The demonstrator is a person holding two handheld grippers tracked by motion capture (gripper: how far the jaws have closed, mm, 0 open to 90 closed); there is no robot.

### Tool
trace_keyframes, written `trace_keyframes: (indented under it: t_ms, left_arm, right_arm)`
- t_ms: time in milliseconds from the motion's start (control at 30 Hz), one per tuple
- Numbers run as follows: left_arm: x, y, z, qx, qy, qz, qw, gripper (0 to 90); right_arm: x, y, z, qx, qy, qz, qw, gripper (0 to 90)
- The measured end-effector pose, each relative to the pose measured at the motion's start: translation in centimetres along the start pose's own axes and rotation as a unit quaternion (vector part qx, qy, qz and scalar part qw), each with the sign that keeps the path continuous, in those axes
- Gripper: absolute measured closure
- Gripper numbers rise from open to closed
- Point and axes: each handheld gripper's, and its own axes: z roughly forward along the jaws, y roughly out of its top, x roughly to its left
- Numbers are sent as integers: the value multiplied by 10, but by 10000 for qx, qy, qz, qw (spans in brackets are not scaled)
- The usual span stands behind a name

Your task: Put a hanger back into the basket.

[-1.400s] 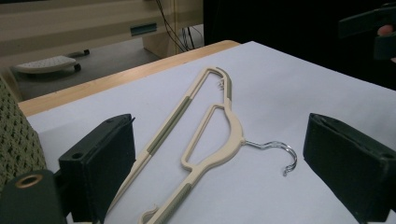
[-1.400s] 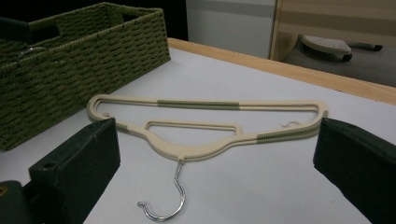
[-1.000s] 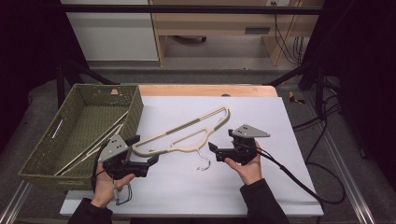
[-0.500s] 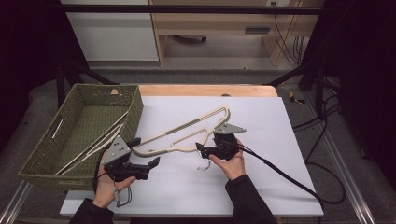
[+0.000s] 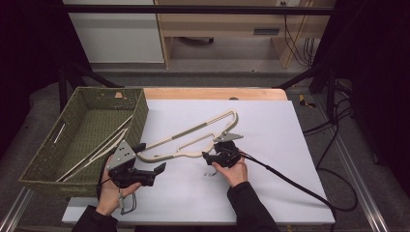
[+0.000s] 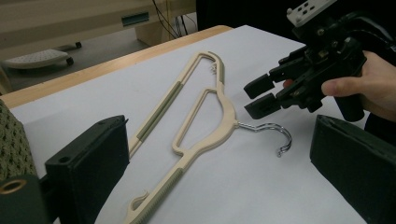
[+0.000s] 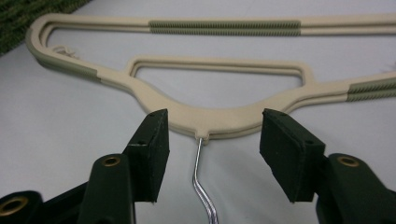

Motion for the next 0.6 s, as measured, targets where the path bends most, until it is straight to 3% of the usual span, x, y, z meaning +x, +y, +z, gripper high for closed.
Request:
trace_keyframes:
  t_ms: [200,300,600]
  left_arm:
    - [0,0,0,2,7,-5,10000,46]
    - [0,0,0,24,3,15,10000,46]
    - [-2,0,2,50,-14,20,10000,46]
  right_arm:
    - [0,-6,10,219,-8,60,9997,538]
    - [-1,-9,15,309,64,133,9994,636]
    - [1,-12,19,367,132,247,9989,779]
